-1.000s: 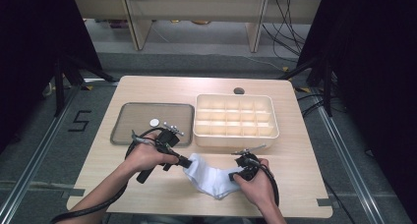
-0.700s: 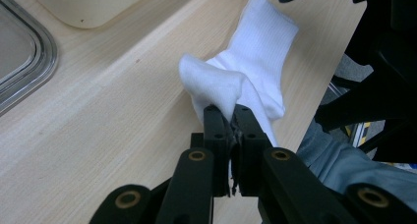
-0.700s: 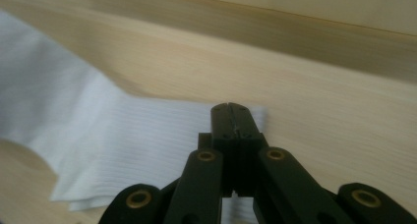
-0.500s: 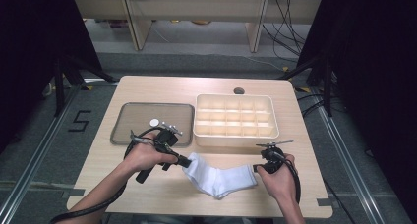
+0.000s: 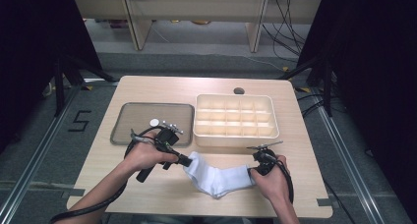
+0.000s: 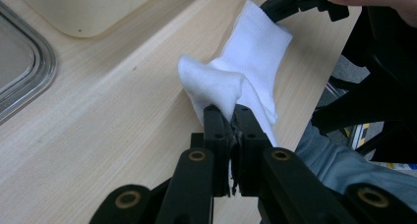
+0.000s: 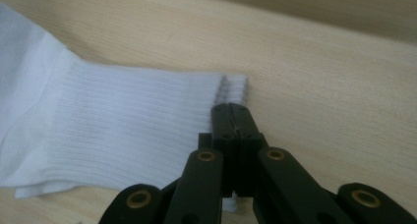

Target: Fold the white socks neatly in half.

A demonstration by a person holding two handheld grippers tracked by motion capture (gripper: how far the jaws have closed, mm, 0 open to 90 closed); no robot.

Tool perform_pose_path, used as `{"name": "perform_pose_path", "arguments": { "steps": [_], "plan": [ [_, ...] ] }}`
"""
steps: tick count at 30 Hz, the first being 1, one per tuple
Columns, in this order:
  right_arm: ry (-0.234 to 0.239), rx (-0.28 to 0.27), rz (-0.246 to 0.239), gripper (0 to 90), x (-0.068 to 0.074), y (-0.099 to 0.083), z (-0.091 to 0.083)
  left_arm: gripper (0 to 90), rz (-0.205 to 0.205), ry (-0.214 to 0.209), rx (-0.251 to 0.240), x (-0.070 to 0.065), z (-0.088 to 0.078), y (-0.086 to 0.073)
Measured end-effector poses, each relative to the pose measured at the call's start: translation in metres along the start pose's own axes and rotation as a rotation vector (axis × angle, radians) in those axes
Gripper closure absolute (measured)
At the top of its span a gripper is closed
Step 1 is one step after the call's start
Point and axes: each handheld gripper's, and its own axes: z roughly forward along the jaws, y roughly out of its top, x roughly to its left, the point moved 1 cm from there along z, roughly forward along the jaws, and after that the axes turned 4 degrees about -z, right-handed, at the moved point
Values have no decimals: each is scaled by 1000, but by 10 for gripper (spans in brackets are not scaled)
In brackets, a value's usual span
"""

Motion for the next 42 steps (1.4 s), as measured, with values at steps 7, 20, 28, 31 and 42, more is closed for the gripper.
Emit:
{"name": "perform_pose_path", "arguments": {
  "steps": [7, 20, 28, 31, 42],
  "plan": [
    [20, -1, 45, 900, 5, 2, -4, 863, -2, 3, 4, 0, 0, 1],
    [-31, 4, 22, 900, -6, 0, -1, 863, 6, 4, 3, -1, 0, 2],
    [-19, 11, 20, 900, 0, -1, 1, 863, 8, 3, -4, -4, 1, 3],
    [-19, 10, 14, 900, 5, 0, 1, 863, 13, 0, -5, -5, 2, 4],
    [-2, 8, -14, 900, 13, 3, 4, 863, 19, -2, -4, -8, 3, 5]
  ]
}}
